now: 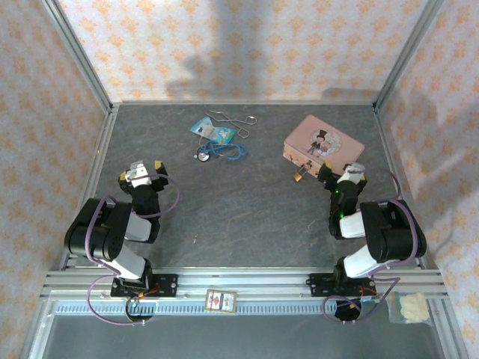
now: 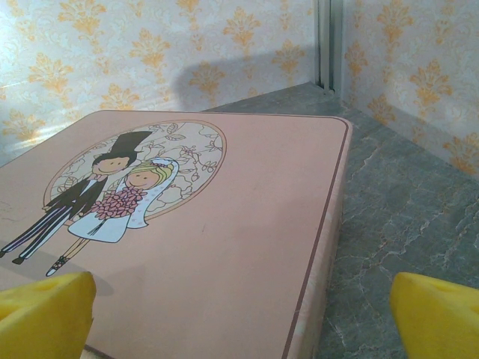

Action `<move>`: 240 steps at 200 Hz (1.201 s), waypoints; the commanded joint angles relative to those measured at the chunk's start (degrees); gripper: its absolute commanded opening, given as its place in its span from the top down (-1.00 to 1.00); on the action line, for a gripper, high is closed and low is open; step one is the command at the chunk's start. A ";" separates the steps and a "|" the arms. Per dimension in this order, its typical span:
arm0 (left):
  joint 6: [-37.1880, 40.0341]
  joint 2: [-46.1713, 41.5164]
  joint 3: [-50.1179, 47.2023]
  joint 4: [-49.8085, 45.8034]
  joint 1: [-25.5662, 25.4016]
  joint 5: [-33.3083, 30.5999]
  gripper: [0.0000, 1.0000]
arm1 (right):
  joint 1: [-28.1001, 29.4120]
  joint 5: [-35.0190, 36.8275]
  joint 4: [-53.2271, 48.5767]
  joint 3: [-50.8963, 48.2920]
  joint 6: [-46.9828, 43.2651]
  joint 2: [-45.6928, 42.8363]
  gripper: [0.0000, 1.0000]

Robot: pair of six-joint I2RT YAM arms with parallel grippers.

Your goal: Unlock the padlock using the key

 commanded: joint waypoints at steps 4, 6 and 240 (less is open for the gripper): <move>-0.77 -0.70 1.06 -0.36 0.31 0.70 -0.99 | 0.12 -0.25 1.83 0.84 -0.85 -0.32 -0.99; -0.75 -0.70 1.09 -0.36 0.26 0.71 -0.99 | 0.11 -0.28 1.91 0.74 -0.85 -0.34 -0.99; -36.58 -14.08 21.87 -51.12 -12.68 13.71 -0.98 | -13.09 -17.79 -66.09 39.25 21.03 1.43 -0.94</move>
